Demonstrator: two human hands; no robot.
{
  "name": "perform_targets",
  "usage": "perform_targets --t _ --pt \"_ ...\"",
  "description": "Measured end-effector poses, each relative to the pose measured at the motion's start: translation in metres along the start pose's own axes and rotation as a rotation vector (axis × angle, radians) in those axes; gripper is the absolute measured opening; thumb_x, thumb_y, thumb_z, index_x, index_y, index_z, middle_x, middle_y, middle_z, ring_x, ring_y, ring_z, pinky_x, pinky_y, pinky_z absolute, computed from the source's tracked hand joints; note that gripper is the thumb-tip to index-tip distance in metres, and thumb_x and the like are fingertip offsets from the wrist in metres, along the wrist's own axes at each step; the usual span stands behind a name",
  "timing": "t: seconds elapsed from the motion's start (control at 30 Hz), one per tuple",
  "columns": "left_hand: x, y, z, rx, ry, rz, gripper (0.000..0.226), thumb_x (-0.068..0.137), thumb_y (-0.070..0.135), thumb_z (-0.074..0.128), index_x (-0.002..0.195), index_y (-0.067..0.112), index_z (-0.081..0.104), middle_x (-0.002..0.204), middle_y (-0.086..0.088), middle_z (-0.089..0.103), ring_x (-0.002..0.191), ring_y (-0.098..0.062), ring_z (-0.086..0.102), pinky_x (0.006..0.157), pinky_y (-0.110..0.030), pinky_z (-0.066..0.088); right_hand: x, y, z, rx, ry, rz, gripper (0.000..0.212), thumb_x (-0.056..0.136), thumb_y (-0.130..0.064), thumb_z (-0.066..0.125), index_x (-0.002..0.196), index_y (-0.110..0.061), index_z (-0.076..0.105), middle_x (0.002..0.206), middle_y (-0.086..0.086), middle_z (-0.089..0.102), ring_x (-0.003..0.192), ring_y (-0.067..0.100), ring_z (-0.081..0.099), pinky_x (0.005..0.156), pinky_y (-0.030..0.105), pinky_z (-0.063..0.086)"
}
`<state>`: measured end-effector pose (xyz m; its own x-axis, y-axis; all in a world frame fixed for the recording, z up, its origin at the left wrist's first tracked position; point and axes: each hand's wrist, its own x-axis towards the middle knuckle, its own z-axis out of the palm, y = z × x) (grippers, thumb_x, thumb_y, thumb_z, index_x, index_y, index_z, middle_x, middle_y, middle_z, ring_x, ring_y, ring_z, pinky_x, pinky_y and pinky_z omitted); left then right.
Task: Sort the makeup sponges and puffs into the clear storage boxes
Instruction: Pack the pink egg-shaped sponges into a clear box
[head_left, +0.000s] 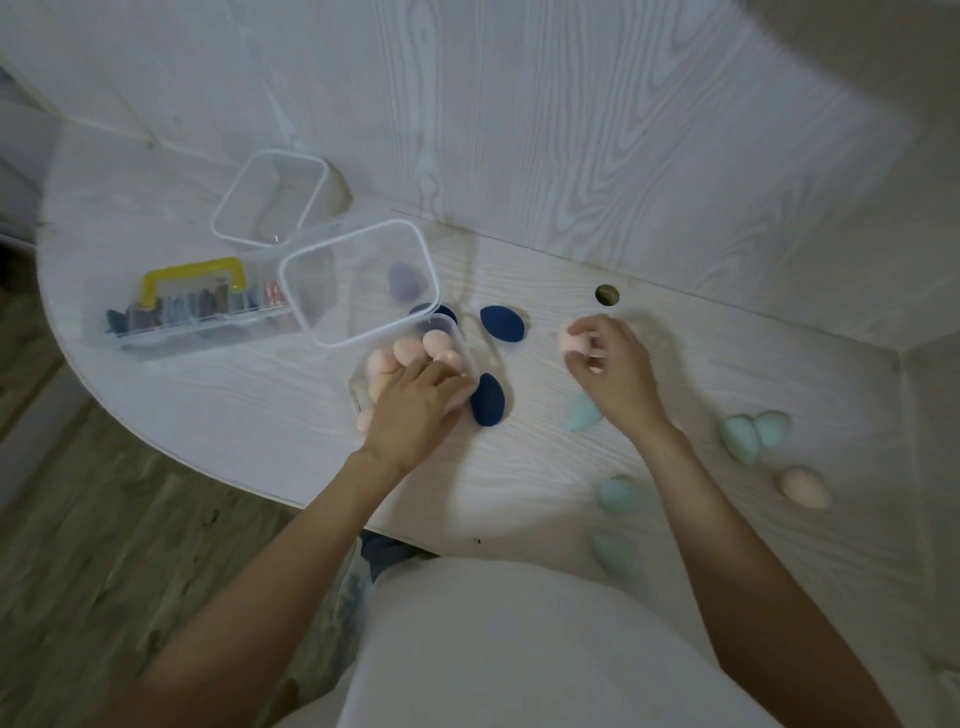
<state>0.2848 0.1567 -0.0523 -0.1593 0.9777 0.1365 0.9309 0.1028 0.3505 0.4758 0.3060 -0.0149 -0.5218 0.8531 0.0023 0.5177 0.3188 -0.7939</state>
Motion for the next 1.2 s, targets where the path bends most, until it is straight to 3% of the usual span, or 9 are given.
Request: perform_targets --t 0.2,0.3,0.4,0.53,0.7,0.83,0.97,1.1,1.2 --pt "-0.042 -0.040 -0.018 -0.017 0.202 -0.216 0.046 0.080 0.047 0.058 0.114 0.017 0.061 0.112 -0.003 0.062 0.103 -0.025 0.052 0.084 -0.038 0.043 0.014 -0.067 0.065 0.276 -0.233 0.042 0.023 0.084 -0.007 0.064 0.095 -0.022 0.050 0.101 -0.006 0.055 0.092 0.009 0.054 0.078 0.016 0.043" --pt "-0.065 -0.061 -0.025 -0.026 0.151 -0.438 0.077 0.070 0.067 0.051 0.128 0.016 0.050 0.132 -0.009 0.049 0.120 -0.029 0.041 0.094 -0.042 0.037 0.017 -0.090 0.095 0.223 -0.410 -0.021 0.041 0.087 -0.015 0.061 0.125 -0.022 0.049 0.114 -0.005 0.051 0.099 0.010 0.053 0.083 0.019 0.044" --pt "-0.075 -0.067 -0.026 -0.237 0.032 -0.594 0.114 0.054 0.077 0.052 0.145 0.014 0.026 0.149 -0.010 0.028 0.134 -0.028 0.028 0.105 -0.043 0.029 0.018 -0.107 0.123 0.048 -0.428 -0.177 0.032 0.084 -0.020 0.065 0.115 -0.020 0.060 0.109 -0.002 0.053 0.089 0.008 0.050 0.084 0.022 0.041" --pt "-0.079 -0.070 -0.020 -0.383 -0.024 -0.650 0.118 0.052 0.074 0.057 0.148 0.016 0.019 0.148 -0.005 0.032 0.133 -0.024 0.032 0.104 -0.042 0.034 0.015 -0.119 0.156 -0.223 -0.457 -0.383 0.024 0.080 -0.012 0.063 0.103 -0.014 0.057 0.104 0.004 0.053 0.083 0.020 0.056 0.075 0.037 0.047" --pt "-0.076 -0.067 -0.017 -0.461 0.053 -0.654 0.110 0.054 0.060 0.068 0.145 0.015 0.026 0.141 -0.006 0.044 0.127 -0.022 0.041 0.100 -0.035 0.037 0.007 -0.123 0.179 -0.586 -0.398 -0.688 0.009 0.078 -0.008 0.058 0.085 -0.005 0.055 0.083 0.012 0.061 0.079 0.030 0.057 0.070 0.036 0.035" --pt "-0.072 -0.067 -0.022 -0.496 0.095 -0.596 0.098 0.060 0.047 0.075 0.142 0.015 0.033 0.134 -0.005 0.050 0.121 -0.021 0.046 0.093 -0.028 0.037 0.012 -0.119 0.185 -0.559 -0.413 -0.531 0.013 0.088 -0.021 0.052 0.090 -0.008 0.054 0.088 0.009 0.064 0.080 0.028 0.058 0.069 0.032 0.033" --pt "-0.072 -0.064 -0.022 -0.471 0.109 -0.598 0.102 0.059 0.047 0.071 0.144 0.010 0.028 0.137 -0.007 0.047 0.123 -0.020 0.045 0.092 -0.024 0.033 0.008 -0.117 0.182 -0.277 -0.430 -0.295 0.014 0.087 -0.020 0.055 0.079 -0.008 0.053 0.083 0.009 0.063 0.076 0.026 0.058 0.070 0.043 0.047" --pt "-0.072 -0.068 -0.022 -0.444 0.079 -0.599 0.106 0.057 0.050 0.073 0.145 0.012 0.028 0.138 -0.005 0.047 0.121 -0.019 0.048 0.091 -0.032 0.042 0.006 -0.129 0.176 -0.687 -0.611 -0.501 0.019 0.092 -0.017 0.043 0.098 -0.009 0.059 0.095 0.007 0.066 0.085 0.027 0.059 0.074 0.033 0.041" --pt "-0.071 -0.071 -0.023 -0.398 0.056 -0.596 0.106 0.060 0.044 0.082 0.145 0.013 0.027 0.138 -0.004 0.047 0.121 -0.019 0.048 0.092 -0.040 0.045 0.013 -0.131 0.177 -0.919 -0.617 -0.620 0.018 0.094 -0.020 0.039 0.089 -0.018 0.056 0.091 0.000 0.063 0.081 0.021 0.048 0.077 0.031 0.026"
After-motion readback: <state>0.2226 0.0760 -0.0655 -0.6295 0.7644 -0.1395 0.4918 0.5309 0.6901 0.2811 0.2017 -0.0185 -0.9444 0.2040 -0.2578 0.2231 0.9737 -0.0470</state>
